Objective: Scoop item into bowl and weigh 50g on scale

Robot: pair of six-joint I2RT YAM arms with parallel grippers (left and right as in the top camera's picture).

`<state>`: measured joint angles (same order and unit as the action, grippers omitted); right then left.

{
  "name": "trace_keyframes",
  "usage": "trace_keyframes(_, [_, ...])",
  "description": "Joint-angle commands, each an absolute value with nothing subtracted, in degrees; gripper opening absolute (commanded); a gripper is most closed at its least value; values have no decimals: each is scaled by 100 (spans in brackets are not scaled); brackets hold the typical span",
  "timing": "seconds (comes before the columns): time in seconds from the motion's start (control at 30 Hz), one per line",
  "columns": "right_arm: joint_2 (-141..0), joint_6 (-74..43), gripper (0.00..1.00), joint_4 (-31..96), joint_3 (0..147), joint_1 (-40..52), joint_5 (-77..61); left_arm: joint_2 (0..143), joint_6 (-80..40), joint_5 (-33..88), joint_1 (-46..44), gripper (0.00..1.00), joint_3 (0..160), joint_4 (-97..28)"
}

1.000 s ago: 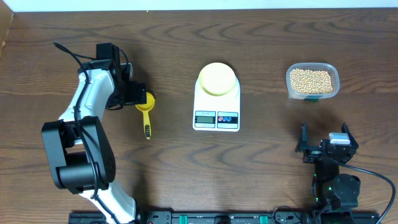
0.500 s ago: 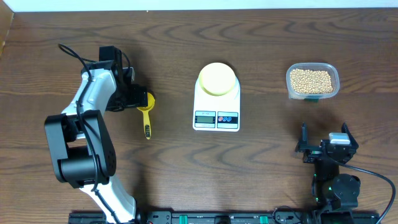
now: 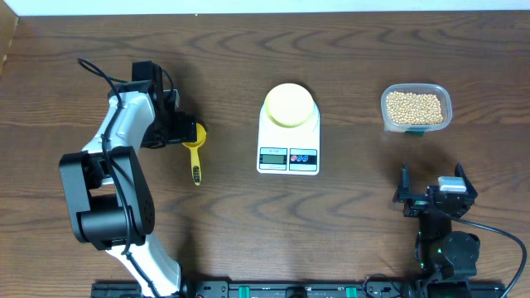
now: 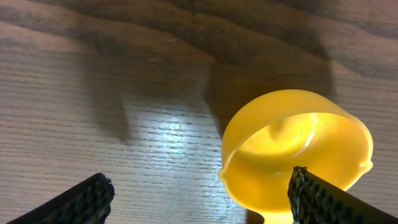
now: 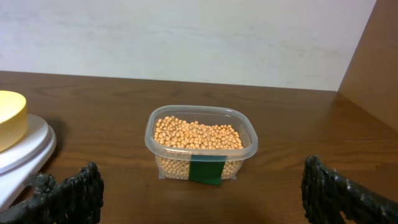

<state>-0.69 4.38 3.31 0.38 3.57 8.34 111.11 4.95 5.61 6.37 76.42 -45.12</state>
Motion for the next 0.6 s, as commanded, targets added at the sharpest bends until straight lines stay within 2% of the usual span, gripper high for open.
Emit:
trace_keyframes(0.0, [-27,370,99,357,32,373,840,11170,539,484,668,92,7596,-4525])
trace_keyframes(0.57, [-27,370,99,357,32,373,840,11316,537,486,668,92,7594,-4552])
